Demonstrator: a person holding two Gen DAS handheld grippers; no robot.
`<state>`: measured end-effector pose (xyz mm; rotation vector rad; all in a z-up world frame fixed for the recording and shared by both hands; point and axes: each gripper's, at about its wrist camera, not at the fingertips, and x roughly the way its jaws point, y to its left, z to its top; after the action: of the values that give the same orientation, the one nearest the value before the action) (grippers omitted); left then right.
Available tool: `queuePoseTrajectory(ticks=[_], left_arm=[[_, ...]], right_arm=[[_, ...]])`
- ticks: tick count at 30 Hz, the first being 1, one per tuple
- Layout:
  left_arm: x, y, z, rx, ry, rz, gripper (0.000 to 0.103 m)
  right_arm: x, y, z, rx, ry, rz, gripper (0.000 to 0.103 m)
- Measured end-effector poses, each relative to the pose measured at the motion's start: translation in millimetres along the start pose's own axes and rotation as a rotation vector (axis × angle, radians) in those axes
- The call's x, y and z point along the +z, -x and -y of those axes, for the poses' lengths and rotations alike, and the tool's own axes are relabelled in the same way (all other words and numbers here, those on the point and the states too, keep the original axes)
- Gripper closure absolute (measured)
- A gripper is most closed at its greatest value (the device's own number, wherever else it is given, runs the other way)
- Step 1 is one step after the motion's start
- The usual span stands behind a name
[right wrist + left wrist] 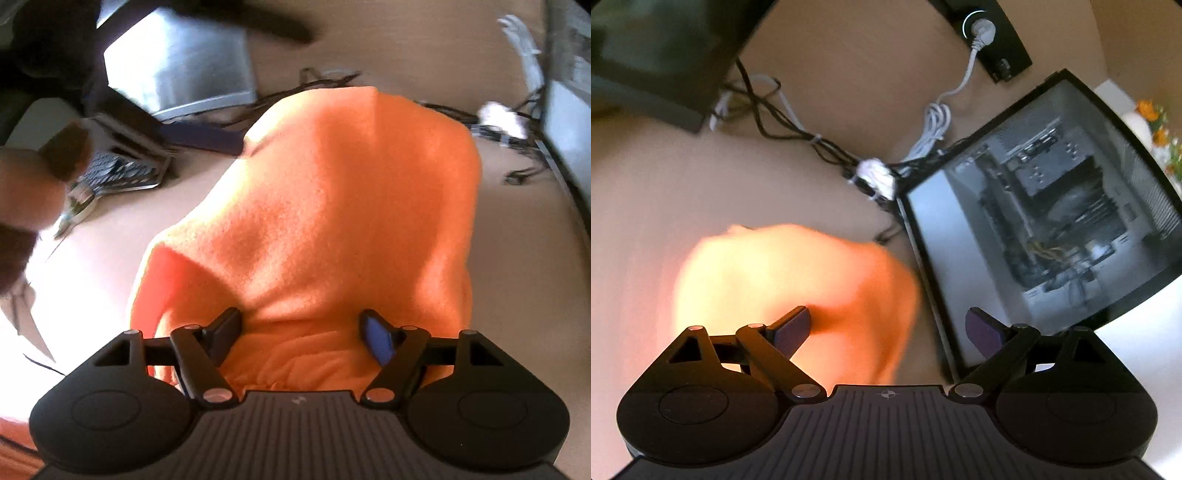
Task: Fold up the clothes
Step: 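Lift the folded costume with the right gripper and lay it down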
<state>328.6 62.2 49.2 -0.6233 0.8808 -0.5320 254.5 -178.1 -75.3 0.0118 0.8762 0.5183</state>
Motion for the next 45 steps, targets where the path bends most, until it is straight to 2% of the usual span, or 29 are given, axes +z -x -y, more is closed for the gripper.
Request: queuePoseTrajectory(ticks=[1,4,5,7,9,11,13,16,20,23,25,26,28,31,35,37,40,42,45], left_arm=[[-0.9,-3.1,-1.7,-0.002,0.010,0.001,0.008],[6.1,-19.4,-20.8,0.106,0.019,-0.010,0.008],[8.1,-25.7,-33.7,0.163,0.046,-0.023,0.008],[8.6,-32.7,-57.1,0.205,0.125,-0.033,0.008],[8.6,-24.1,-61.0,0.158,0.150,-0.005,0.008],[9.6,-10.8,-55.9,0.131,0.138,0.016,0.008],[9.5,5.8,-47.0,0.135,0.107,0.042,0.008],[0.3,31.0,-37.3,0.168,0.055,0.081,0.007],[-21.6,50.6,-27.1,0.208,0.015,0.086,0.007],[-37.9,50.2,-12.9,0.262,-0.070,0.079,0.007],[-46.1,47.6,-1.7,0.291,-0.146,0.078,0.007],[-49.1,46.9,3.9,0.301,-0.185,0.080,0.007],[-52.2,48.2,9.9,0.307,-0.217,0.085,0.007],[-50.9,54.9,9.5,0.316,-0.190,0.103,0.007],[-48.6,62.3,8.3,0.280,-0.195,0.114,0.007],[-48.0,58.0,11.6,0.255,-0.210,0.097,0.006],[-49.9,43.8,16.0,0.253,-0.238,0.038,0.006],[-50.9,34.8,19.0,0.251,-0.257,0.001,0.006],[-48.7,31.3,20.7,0.246,-0.268,-0.019,0.006]], right_arm=[[0.1,-1.5,-5.2,0.012,0.012,-0.009,0.029],[-2.8,-1.7,-20.1,-0.012,0.053,-0.014,0.029],[-1.4,-1.1,-18.7,-0.019,0.050,-0.016,0.028],[-1.7,4.1,-17.9,-0.033,0.040,-0.016,0.024],[-1.0,15.2,-20.0,-0.043,0.061,-0.004,0.021],[3.0,30.3,-21.6,-0.059,0.081,0.024,0.008],[8.4,49.3,-22.0,-0.078,0.098,0.068,0.000],[20.2,74.9,-16.0,-0.109,0.106,0.149,0.000],[35.3,73.2,-2.9,-0.216,0.097,0.207,0.000],[35.0,49.4,3.1,-0.303,0.044,0.175,0.000],[32.1,19.7,7.4,-0.370,0.027,0.074,0.000],[28.1,0.6,10.9,-0.396,0.028,-0.005,0.000],[19.4,-21.2,18.8,-0.392,0.015,-0.060,0.000],[28.8,-7.7,30.4,-0.323,-0.023,-0.038,0.000],[46.4,34.3,41.1,-0.275,-0.071,0.084,0.000],[60.8,54.1,47.2,-0.232,-0.123,0.159,0.000],[88.0,60.2,45.5,-0.132,-0.136,0.216,0.000],[101.2,42.6,35.5,-0.138,-0.065,0.206,0.000],[102.3,-16.3,27.2,-0.275,0.051,0.069,0.000]])
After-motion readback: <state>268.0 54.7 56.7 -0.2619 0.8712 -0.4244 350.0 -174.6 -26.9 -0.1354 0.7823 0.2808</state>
